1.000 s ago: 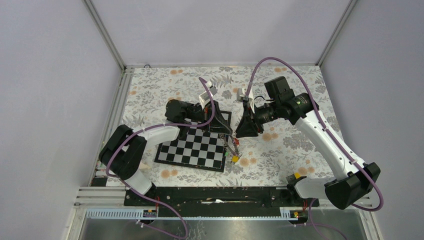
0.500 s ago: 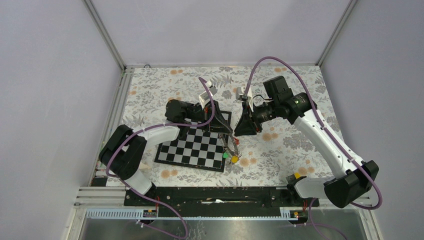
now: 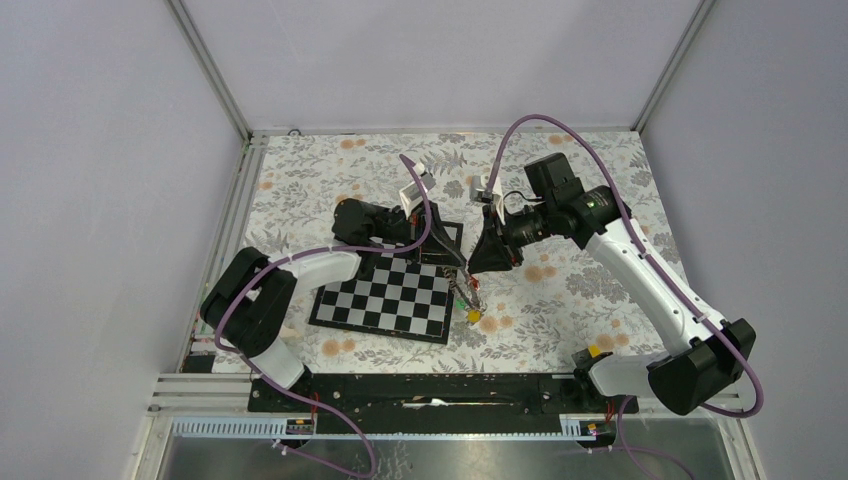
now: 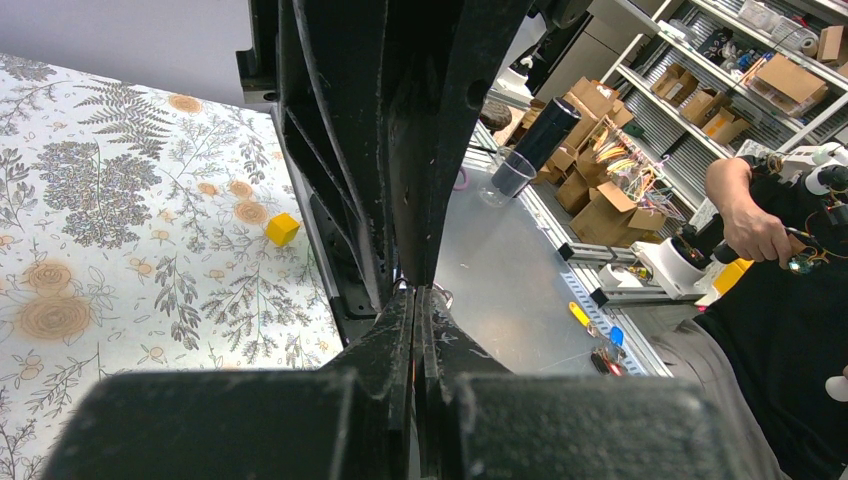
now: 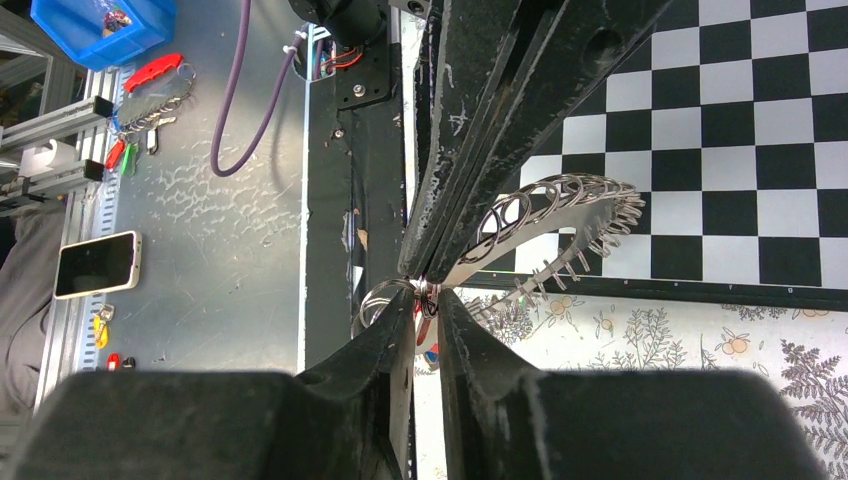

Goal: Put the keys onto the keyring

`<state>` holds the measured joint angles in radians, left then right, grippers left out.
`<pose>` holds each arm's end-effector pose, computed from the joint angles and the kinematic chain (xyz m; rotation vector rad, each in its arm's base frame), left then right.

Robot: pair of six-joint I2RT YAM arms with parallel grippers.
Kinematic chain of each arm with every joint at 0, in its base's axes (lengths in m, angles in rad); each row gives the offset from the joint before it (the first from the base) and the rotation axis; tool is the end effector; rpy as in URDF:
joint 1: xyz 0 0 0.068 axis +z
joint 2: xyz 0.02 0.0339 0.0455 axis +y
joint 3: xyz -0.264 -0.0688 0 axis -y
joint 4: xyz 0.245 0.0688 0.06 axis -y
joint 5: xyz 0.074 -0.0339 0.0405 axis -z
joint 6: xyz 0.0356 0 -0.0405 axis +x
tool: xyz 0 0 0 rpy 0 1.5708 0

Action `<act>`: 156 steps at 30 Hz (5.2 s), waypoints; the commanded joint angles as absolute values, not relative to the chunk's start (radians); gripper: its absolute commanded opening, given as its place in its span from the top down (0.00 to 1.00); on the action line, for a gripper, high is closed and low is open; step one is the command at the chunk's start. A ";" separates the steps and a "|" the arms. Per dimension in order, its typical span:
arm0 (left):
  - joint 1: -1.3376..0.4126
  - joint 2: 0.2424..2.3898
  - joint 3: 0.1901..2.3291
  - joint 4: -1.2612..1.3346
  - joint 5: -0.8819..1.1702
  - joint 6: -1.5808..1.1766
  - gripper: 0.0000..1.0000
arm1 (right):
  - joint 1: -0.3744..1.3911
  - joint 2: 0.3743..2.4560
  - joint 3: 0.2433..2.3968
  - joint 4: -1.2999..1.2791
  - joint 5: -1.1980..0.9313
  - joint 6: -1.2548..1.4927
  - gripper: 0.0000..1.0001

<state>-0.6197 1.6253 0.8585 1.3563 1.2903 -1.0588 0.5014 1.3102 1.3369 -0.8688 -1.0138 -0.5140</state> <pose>0.2424 -0.2149 0.2969 1.1801 1.3083 -1.9333 0.2109 0.1501 0.3659 -1.4451 1.6597 1.1903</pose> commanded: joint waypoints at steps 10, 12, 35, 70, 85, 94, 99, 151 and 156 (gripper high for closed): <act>-0.620 1.615 0.899 1.431 1.265 -1.050 1.00 | 0.511 1.309 1.356 -0.868 -1.000 -0.518 1.00; -0.618 1.616 0.898 1.431 1.266 -1.048 1.00 | 0.512 1.309 1.368 -0.876 -0.990 -0.520 1.00; -0.601 1.558 0.934 0.942 1.231 -0.698 0.71 | 0.655 1.430 1.611 -1.081 -0.572 -0.572 1.00; -0.601 1.535 0.920 0.886 1.205 -0.703 1.00 | 0.648 1.376 1.515 -0.953 -0.535 -0.560 0.68; -0.592 1.527 0.940 0.883 1.194 -0.768 1.00 | 0.526 1.258 1.329 -0.842 -0.802 -0.536 0.52; -0.592 1.533 0.936 0.929 1.198 -0.805 1.00 | 0.520 1.262 1.262 -0.787 -0.811 -0.518 0.53; -0.592 1.532 0.932 0.947 1.204 -0.814 1.00 | 0.515 1.259 1.259 -0.781 -0.806 -0.519 0.54; -0.597 1.548 0.926 0.996 1.232 -0.826 1.00 | 0.452 1.268 1.261 -0.770 -0.891 -0.500 0.63; -0.599 1.551 0.925 1.008 1.224 -0.836 1.00 | 0.457 1.273 1.238 -0.758 -0.906 -0.496 0.64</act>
